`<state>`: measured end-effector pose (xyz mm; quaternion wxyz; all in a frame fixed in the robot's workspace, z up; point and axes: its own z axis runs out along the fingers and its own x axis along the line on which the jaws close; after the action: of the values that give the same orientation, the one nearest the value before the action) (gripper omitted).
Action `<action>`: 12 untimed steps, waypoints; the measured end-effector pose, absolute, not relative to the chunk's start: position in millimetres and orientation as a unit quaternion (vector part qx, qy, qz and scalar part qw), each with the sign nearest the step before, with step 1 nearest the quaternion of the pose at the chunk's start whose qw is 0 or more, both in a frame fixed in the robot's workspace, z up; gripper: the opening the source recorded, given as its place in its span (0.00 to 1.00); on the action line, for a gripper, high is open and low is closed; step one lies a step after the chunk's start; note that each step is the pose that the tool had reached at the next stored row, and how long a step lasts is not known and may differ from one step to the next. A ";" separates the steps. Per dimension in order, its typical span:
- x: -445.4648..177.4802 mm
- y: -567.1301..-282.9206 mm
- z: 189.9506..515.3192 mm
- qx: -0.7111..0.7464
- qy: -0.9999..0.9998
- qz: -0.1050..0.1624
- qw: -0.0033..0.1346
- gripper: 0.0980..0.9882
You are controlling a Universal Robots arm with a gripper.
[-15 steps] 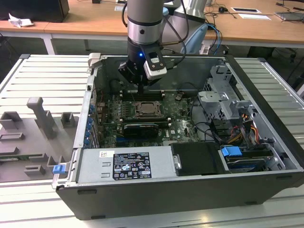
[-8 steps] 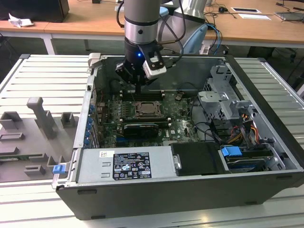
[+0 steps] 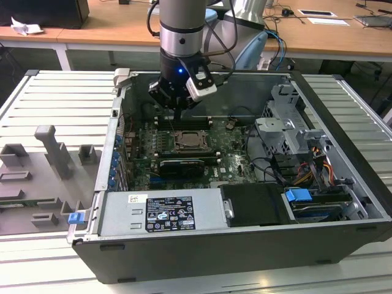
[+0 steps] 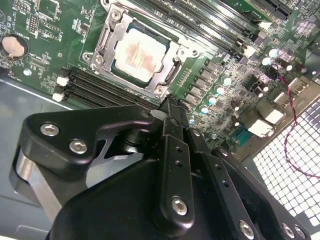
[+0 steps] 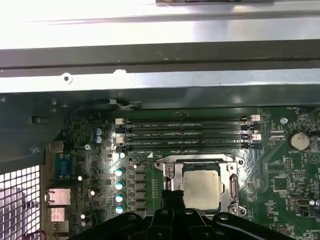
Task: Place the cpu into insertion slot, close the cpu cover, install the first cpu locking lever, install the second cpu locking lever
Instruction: 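Install the first cpu locking lever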
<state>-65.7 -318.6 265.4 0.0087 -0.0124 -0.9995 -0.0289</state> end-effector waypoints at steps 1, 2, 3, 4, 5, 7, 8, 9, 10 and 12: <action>-68.3 -318.7 265.5 -0.012 -0.999 -0.029 0.008 0.01; -69.4 -318.6 265.4 -0.012 -0.999 -0.029 0.008 0.01; -69.9 -318.6 265.4 -0.012 -0.999 -0.029 0.008 0.01; -70.7 -318.6 265.5 -0.012 -0.999 -0.029 0.008 0.01; -71.3 -318.6 265.5 -0.012 -0.999 -0.029 0.008 0.01; -72.5 -318.6 265.5 -0.012 -0.999 -0.029 0.008 0.01; -73.1 -318.6 265.5 -0.012 -0.999 -0.029 0.008 0.01; -74.3 -318.6 265.5 -0.012 -0.999 -0.029 0.008 0.01; -74.9 -318.6 265.5 -0.012 -0.999 -0.029 0.008 0.01; -75.9 -318.6 265.5 -0.012 -0.999 -0.029 0.008 0.01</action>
<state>-75.9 -318.6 265.5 0.0082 -0.0123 -0.9995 -0.0288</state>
